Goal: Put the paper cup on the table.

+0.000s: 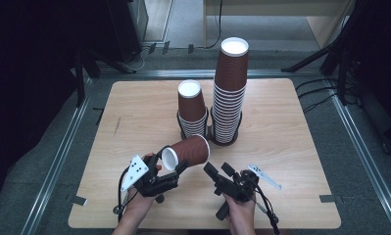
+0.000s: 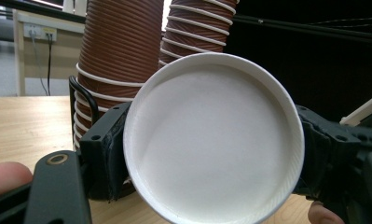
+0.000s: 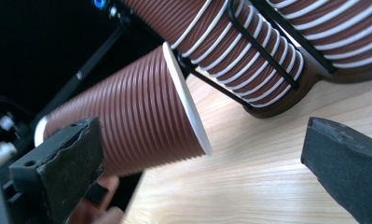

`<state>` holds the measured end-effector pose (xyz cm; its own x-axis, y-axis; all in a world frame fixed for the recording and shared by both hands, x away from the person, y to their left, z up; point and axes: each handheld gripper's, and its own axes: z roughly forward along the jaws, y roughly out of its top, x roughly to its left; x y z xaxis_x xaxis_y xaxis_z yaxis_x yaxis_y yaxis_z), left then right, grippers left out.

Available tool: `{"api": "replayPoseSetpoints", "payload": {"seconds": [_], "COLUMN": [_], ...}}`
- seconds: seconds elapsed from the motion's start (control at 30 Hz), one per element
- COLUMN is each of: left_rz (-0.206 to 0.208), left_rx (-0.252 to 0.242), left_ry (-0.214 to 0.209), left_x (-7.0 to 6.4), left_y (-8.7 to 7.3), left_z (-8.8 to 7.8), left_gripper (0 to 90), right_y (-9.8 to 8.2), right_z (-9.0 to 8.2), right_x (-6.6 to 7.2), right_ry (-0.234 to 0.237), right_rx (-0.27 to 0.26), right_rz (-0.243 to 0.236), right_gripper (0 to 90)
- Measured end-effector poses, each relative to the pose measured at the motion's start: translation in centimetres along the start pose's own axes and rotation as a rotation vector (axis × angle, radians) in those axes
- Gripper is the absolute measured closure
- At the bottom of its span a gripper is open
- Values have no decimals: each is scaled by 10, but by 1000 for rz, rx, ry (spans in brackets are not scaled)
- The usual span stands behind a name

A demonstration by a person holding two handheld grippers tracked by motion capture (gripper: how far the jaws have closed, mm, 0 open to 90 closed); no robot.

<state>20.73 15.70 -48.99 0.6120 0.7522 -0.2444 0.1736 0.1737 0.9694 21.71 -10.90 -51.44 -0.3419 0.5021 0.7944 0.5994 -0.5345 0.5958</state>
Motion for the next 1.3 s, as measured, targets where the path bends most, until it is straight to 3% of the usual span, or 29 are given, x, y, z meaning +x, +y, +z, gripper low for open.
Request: {"api": "replayPoseSetpoints", "payload": {"seconds": [0.2, 0.43, 0.63, 1.3], "left_rz": [-2, -5, 1, 25], "left_rx": [-2, -7, -15, -23], "left_ry": [0, -9, -16, -43], "left_x": [0, -1, -2, -9], "left_y": [-2, -5, -6, -10], "left_z": [2, 4, 4, 7], "left_gripper": [225, 224, 224, 224], "right_y": [-2, -12, -16, -21], "right_z": [2, 8, 15, 31], "right_x": [0, 7, 8, 15], "right_ry": [28, 57, 71, 94], "right_rx": [-36, -51, -42, -39], "right_rz": [174, 266, 385, 617], "right_gripper": [0, 0, 0, 0]}}
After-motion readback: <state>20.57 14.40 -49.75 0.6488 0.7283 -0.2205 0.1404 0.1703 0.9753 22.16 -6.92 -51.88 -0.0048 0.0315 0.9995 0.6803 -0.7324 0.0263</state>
